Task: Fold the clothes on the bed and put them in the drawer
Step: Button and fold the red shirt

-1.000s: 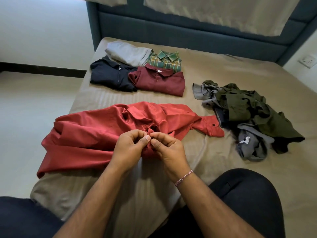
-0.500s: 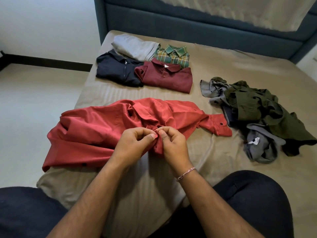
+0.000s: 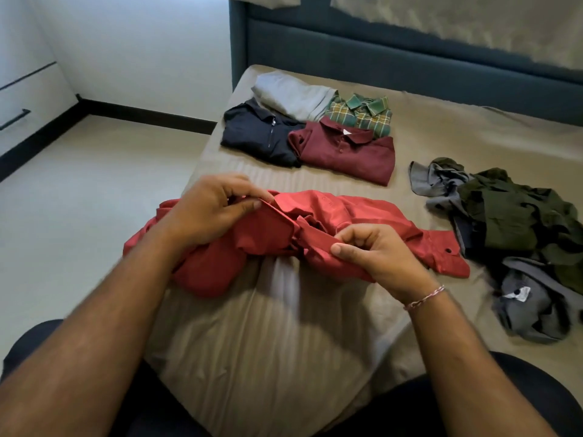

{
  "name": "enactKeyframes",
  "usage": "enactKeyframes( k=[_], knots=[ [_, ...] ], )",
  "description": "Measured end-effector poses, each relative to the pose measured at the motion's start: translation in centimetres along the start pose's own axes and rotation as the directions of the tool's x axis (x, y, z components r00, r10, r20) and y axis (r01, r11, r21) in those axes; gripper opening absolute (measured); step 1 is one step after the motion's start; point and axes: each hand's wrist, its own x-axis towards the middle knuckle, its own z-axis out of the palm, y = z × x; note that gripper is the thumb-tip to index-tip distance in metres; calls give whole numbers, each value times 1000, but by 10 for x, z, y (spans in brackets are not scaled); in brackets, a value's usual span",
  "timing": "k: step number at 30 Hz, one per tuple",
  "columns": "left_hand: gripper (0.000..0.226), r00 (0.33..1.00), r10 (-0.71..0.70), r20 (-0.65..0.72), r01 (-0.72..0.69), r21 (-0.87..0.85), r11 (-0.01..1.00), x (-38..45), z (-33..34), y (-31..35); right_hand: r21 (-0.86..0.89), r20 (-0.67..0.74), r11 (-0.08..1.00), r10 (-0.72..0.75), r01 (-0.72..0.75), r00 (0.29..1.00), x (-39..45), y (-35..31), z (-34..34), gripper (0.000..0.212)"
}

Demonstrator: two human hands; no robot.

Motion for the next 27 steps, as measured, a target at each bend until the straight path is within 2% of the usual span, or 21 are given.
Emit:
enactKeyframes(
  k=[4, 7, 9, 11, 14, 16, 18, 20, 23, 27],
  knots=[
    [20, 973, 9, -229, 34, 183, 983, 24, -21, -12, -91, -3, 994, 53, -53, 999, 26, -23, -21, 21],
    [17, 918, 68, -390, 30, 240, 970, 53, -40, -7, -47, -138, 999, -23, 17, 990, 51, -58, -32, 11],
    [20, 894, 60, -445, 49, 229, 972, 67, -46, 2, 42, -245, 996, -60, 72, 968, 65, -76, -31, 4],
    [16, 868, -36, -494, 153, 199, 968, 67, -41, 14, 92, -341, 991, -56, 93, 938, 74, -81, -23, 7],
    [6, 786, -203, -584, 345, 142, 928, 30, -13, 32, 40, -437, 994, -72, 100, 897, 64, -71, -1, 7],
    [3, 754, -299, -585, 342, -39, 939, -16, 20, 46, -7, -454, 993, -107, 117, 885, 35, -57, 19, 10],
    [12, 750, -403, -524, 308, -262, 915, -64, 62, 56, -116, -416, 988, -144, 105, 898, 2, -30, 42, 11],
    [22, 753, -463, -467, 294, -391, 872, -91, 95, 57, -70, -386, 994, -104, 83, 916, -24, -8, 58, 11],
    [18, 782, -453, -427, 281, -408, 869, -97, 118, 57, 96, -371, 995, 39, -4, 928, -44, 17, 76, 11],
    [12, 760, -408, -505, 207, -408, 889, -86, 118, 63, 111, -412, 993, 13, 36, 911, -45, 18, 79, 11]
  ],
)
